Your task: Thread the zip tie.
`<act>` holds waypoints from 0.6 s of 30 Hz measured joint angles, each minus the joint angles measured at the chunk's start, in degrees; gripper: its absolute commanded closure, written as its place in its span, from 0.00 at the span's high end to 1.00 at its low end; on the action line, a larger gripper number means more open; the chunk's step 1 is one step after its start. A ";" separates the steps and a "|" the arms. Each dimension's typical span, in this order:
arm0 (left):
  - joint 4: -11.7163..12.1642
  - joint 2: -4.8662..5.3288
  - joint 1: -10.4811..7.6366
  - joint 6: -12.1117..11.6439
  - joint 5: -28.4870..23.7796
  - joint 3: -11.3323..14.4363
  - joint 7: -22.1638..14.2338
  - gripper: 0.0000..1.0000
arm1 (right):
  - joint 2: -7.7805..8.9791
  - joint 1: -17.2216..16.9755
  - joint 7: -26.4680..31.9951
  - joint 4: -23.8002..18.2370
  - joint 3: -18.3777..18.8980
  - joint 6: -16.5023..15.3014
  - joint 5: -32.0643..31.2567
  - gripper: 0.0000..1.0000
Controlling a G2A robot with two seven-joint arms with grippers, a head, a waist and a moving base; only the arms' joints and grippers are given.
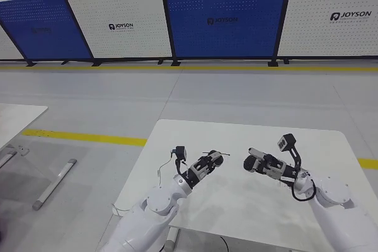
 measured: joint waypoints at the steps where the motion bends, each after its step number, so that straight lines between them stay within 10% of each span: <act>1: 0.13 0.08 0.13 0.62 0.72 -0.20 0.08 0.00 | 0.34 -0.72 0.46 -0.56 1.21 0.42 0.02 1.00; 18: 0.88 0.20 0.08 2.95 6.34 0.34 1.87 0.00 | 0.92 -2.30 3.62 -2.46 3.09 3.47 1.94 1.00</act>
